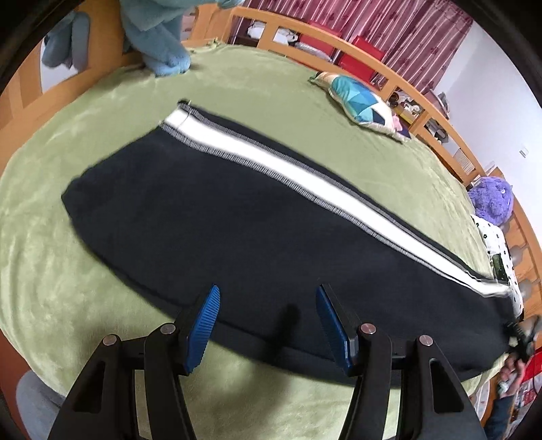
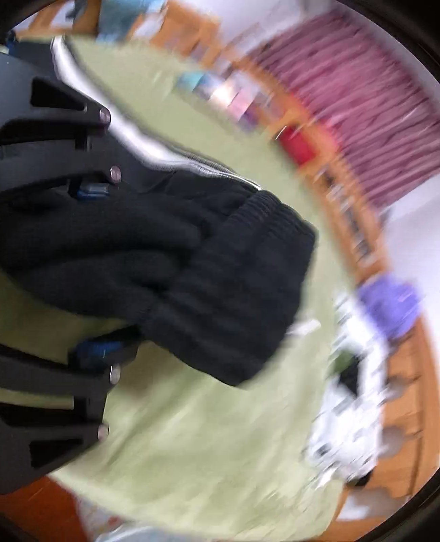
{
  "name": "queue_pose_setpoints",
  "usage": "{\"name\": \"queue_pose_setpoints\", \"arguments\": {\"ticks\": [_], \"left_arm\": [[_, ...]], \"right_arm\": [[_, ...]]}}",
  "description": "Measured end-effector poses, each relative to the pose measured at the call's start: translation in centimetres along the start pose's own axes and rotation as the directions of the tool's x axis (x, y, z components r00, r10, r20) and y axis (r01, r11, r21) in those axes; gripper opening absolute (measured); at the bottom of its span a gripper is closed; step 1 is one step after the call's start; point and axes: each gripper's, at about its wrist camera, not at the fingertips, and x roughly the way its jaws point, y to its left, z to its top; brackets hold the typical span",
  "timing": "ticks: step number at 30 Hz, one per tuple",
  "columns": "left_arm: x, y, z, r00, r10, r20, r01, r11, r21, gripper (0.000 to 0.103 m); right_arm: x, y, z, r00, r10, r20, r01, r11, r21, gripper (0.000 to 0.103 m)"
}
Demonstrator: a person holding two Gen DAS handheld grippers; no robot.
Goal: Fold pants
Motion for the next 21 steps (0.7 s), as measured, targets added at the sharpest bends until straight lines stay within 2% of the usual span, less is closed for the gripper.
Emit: {"name": "queue_pose_setpoints", "arguments": {"ticks": [1, 2, 5, 9, 12, 16, 18, 21], "left_arm": [[0.1, 0.4, -0.2, 1.0, -0.001, -0.007, 0.001, 1.0, -0.003, 0.057], [0.0, 0.7, -0.3, 1.0, -0.004, -0.01, 0.004, 1.0, -0.005, 0.057], [-0.2, 1.8, -0.6, 1.0, -0.015, -0.015, 0.015, 1.0, -0.013, 0.057], [-0.8, 3.5, -0.5, 0.999, -0.036, 0.0, 0.036, 0.999, -0.022, 0.057], [-1.1, 4.9, -0.3, 0.999, -0.031, 0.011, 0.032, 0.999, -0.034, 0.057], [-1.5, 7.7, 0.5, 1.0, -0.003, 0.027, 0.005, 0.996, -0.087, 0.057], [-1.6, 8.5, 0.6, 1.0, -0.001, 0.026, 0.003, 0.996, -0.092, 0.057], [-1.8, 9.4, 0.5, 0.999, -0.035, 0.032, 0.038, 0.994, -0.102, 0.057]], "right_arm": [[1.5, -0.9, -1.2, 0.996, -0.042, -0.08, 0.042, 0.999, -0.001, 0.06], [2.0, -1.6, -2.4, 0.991, -0.07, -0.113, 0.071, 0.997, -0.002, 0.058], [0.2, -3.0, -5.0, 0.996, -0.067, -0.058, 0.067, 0.998, 0.01, 0.061], [-3.3, -1.0, -7.4, 0.992, -0.126, -0.024, 0.124, 0.991, -0.059, 0.061], [-6.5, 2.5, -10.3, 0.995, -0.093, 0.027, 0.096, 0.984, -0.152, 0.061], [-9.4, 9.8, -14.8, 0.998, -0.01, 0.061, 0.028, 0.952, -0.306, 0.061], [-9.9, 13.5, -16.9, 0.998, 0.028, 0.062, -0.003, 0.928, -0.372, 0.061], [-9.8, 19.1, -20.7, 0.994, 0.107, 0.016, -0.088, 0.888, -0.452, 0.061]]}}
